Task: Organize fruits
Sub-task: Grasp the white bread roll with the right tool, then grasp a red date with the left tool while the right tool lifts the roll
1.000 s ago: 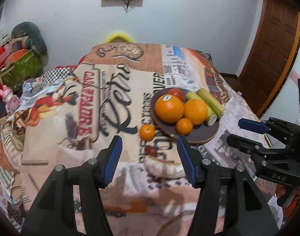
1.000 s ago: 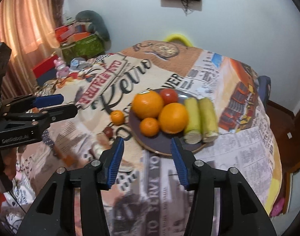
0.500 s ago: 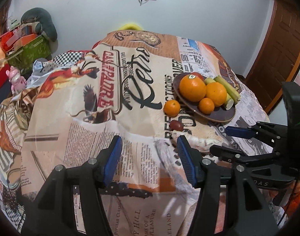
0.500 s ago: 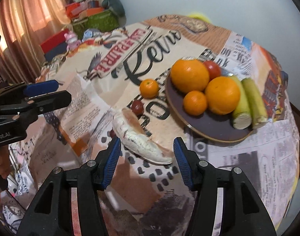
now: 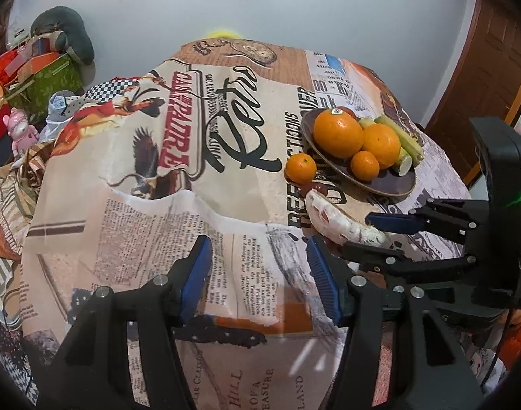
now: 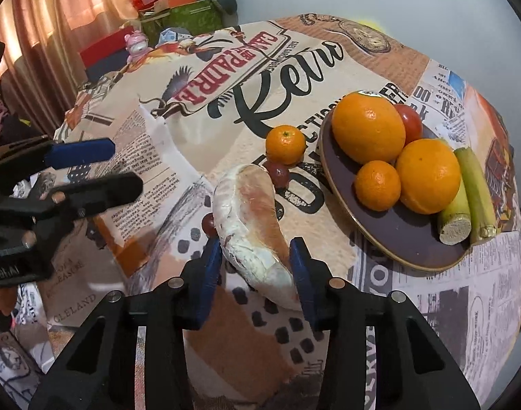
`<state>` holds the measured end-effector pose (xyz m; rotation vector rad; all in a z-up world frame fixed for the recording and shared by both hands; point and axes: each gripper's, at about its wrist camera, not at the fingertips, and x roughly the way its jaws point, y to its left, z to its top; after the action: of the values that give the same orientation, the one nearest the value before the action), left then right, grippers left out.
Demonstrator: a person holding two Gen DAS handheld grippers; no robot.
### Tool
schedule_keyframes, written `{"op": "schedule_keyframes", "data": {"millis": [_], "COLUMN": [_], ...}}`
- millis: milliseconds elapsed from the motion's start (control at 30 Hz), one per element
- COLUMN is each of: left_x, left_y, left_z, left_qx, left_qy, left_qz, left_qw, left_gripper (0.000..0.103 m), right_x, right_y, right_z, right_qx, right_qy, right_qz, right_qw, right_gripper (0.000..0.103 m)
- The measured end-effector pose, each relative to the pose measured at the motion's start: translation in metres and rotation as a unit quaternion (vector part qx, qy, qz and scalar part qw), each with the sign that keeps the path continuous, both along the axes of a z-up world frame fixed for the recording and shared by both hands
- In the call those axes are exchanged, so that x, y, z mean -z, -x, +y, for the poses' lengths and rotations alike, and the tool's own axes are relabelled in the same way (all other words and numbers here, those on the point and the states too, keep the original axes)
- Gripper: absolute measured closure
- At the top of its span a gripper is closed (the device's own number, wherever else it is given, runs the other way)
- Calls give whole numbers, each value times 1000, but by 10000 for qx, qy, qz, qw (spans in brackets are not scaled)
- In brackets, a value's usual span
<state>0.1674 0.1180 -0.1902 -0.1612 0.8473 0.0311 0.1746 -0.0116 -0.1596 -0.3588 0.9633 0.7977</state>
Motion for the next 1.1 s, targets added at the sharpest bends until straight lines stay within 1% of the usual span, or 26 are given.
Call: {"op": "schedule_keyframes", "data": {"millis": [167, 300, 433, 533, 633, 733, 767, 933, 1033, 1100], "left_x": [4, 6, 11, 14, 18, 23, 25, 32, 35, 36], "left_y": [-6, -10, -14, -18, -25, -33, -35, -39, -40, -41], "left_z": [-4, -14, -32, -42, -48, -49, -50, -51, -51, -51], "left_qx": [60, 238, 520, 649, 743, 766, 772, 832, 849, 860], "left_qy": [100, 138, 12, -69, -41, -8, -6, 24, 59, 92], "left_qz": [107, 203, 280, 295, 343, 418, 444, 550, 572, 569], "left_qw": [9999, 9994, 9983, 9974, 9966, 9962, 9960, 9950, 9947, 9946], "left_gripper": [46, 46, 46, 47, 55, 61, 64, 70, 79, 82], "right_x": [-3, -3, -4, -2, -2, -2, -1, 11, 16, 15], "right_y": [0, 3, 7, 9, 10, 7, 6, -3, -6, -6], "right_z": [-5, -24, -52, -64, -69, -67, -66, -57, -57, -59], "right_qx": [1, 162, 357, 408, 387, 339, 332, 353, 389, 420], "right_qy": [-27, -36, -56, 14, 48, -29, -37, 0, -87, -125], "right_qz": [17, -10, 17, 53, 113, 213, 216, 325, 364, 373], "right_qw": [10000, 9999, 9993, 9992, 9992, 9992, 9992, 9988, 9985, 9983], "right_gripper": [70, 71, 71, 71, 70, 69, 67, 59, 58, 60]}}
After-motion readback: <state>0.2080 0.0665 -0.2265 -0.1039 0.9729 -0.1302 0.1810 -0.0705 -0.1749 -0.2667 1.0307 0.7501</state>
